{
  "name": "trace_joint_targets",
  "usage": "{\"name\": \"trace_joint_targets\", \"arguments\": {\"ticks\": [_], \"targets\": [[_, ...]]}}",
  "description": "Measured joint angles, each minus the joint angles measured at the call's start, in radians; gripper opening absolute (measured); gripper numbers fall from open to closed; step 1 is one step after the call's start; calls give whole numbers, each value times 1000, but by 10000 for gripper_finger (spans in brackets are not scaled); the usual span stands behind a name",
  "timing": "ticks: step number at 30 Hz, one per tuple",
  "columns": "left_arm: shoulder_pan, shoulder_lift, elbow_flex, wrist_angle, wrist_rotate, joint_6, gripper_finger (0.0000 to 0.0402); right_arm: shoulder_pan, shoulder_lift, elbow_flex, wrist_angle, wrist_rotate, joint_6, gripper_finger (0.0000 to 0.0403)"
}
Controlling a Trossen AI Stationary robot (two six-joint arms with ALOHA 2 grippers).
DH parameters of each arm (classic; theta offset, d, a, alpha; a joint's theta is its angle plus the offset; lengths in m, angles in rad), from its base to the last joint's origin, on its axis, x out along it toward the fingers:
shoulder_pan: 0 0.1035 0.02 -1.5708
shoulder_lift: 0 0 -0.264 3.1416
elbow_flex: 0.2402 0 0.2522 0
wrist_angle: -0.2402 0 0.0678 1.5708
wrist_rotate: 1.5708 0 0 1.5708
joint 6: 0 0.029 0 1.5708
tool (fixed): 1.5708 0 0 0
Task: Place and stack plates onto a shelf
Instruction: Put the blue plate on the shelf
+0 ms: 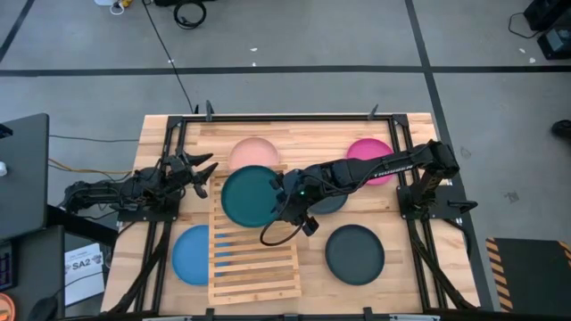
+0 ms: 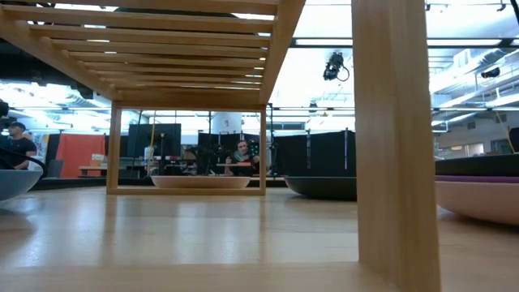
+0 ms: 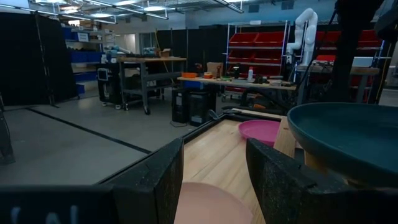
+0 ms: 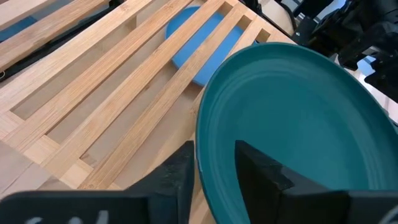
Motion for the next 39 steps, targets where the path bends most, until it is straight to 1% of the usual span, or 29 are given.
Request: {"name": "trace_joint_targets", "arguments": {"ticks": [9, 14, 17, 20, 22, 26, 28, 30, 35, 36, 39], "targets": [[0, 0, 0, 0, 0, 0, 181, 1, -1, 0, 45, 0, 0, 131], [0, 0, 0, 1, 0, 0, 181, 11, -33, 17, 12, 2, 0, 131], [0, 0, 0, 1, 0, 0, 181, 23, -87, 27, -27, 6, 0, 131], [0, 0, 0, 9, 0, 0, 181, 40, -162, 27, -99, 57, 26, 130], [0, 0, 6, 2, 0, -1, 181, 50, -214, 27, -149, 94, 76, 131], [0, -1, 71, -24, 0, -1, 181, 70, -317, 20, -240, 125, 154, 131], [0, -1, 117, -82, 0, -2, 181, 82, -369, -16, -239, 135, 183, 131], [-2, 0, 171, -172, 0, -35, 181, 95, -422, -77, -223, 155, 198, 130], [-3, 19, 324, -460, 7, -201, 181, 113, -565, -272, -134, 306, 269, 131], [-3, 29, 354, -514, 20, -235, 181, 113, -594, -310, -119, 336, 285, 131], [-3, 78, 448, -665, 112, -345, 181, 110, -672, -407, -76, 400, 320, 130]]}}
